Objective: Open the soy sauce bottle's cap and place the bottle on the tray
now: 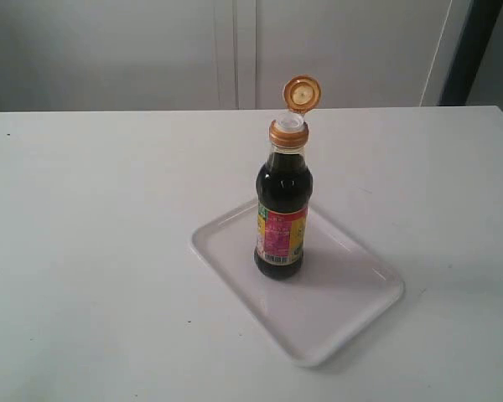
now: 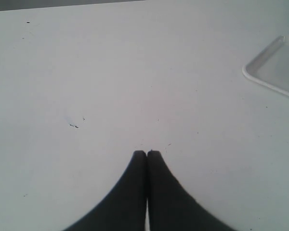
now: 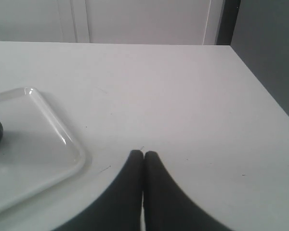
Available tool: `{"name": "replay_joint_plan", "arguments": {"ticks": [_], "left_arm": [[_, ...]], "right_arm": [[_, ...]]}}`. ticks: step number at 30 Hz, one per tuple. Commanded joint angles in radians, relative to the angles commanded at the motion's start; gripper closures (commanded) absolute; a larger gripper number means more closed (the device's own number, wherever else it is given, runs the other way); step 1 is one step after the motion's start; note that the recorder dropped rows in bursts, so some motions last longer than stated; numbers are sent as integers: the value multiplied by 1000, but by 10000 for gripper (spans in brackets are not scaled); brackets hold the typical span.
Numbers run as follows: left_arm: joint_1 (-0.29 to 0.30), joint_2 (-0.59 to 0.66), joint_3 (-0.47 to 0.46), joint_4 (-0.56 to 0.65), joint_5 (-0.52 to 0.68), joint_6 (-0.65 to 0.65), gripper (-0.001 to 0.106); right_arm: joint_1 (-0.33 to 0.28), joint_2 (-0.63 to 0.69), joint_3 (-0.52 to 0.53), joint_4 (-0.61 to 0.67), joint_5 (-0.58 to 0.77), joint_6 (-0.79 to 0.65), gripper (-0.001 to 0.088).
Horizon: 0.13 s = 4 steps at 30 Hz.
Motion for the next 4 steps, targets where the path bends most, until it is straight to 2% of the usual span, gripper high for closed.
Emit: {"name": "replay_joint_plan", "arguments": {"ticks": [4], "left_arm": [[0, 0, 0, 0, 0, 0, 1053]], "right_arm": [[0, 0, 0, 0, 0, 0, 868]]}}
